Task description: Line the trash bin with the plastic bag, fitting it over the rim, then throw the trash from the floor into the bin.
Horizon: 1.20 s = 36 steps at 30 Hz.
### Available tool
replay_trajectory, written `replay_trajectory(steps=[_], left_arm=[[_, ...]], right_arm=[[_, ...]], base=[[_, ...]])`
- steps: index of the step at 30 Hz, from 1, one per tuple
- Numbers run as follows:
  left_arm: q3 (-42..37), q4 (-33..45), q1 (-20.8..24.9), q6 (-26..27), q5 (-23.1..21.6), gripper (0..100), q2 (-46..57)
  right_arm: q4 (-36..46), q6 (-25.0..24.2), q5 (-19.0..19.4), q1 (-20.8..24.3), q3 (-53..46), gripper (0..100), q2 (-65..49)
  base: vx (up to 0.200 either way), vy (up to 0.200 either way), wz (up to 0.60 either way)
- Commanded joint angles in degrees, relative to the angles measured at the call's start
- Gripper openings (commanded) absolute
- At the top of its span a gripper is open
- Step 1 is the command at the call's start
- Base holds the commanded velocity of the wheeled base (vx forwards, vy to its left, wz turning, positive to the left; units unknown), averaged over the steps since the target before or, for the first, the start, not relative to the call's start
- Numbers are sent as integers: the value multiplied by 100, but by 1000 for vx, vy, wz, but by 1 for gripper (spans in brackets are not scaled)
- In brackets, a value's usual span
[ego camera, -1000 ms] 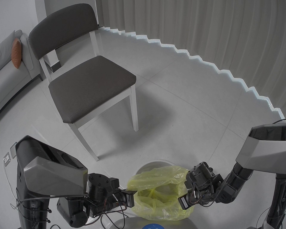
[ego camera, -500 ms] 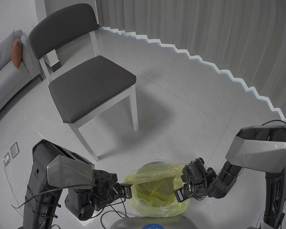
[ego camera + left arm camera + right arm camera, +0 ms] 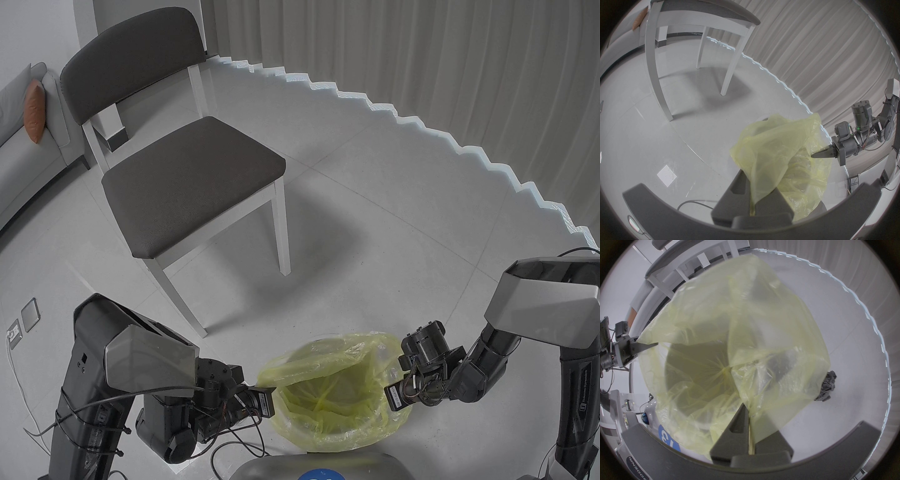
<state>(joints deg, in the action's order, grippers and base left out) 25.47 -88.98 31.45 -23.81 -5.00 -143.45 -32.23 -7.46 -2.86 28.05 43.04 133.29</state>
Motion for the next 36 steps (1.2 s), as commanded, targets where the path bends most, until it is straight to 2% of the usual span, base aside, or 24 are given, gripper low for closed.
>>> replay_trajectory(steps=[1,10,19,23,33,36], left_arm=[[108,-76,80,-27,-1,0,1],[-7,-85,10,-115,-10,0,142],[-569,-76,28,-71,-1,0,511],[-868,-76,54,-63,-28,0,660],[-226,-85,10,-71,8,0,-131],[99,-85,-43,-98,139,0,-307]], right_arm=[[-11,25,-39,-133,-121,0,-75],[-81,69,-30,-247,-51,0,-14],[-64,25,-56,148,-288,0,-66],[-73,17,-214,271,-508,0,-163],[-81,34,-223,174,-226,0,109],[-81,34,-214,60,46,0,338]], base=[[0,0,0],[0,0,0],[0,0,0],[0,0,0],[0,0,0],[0,0,0]])
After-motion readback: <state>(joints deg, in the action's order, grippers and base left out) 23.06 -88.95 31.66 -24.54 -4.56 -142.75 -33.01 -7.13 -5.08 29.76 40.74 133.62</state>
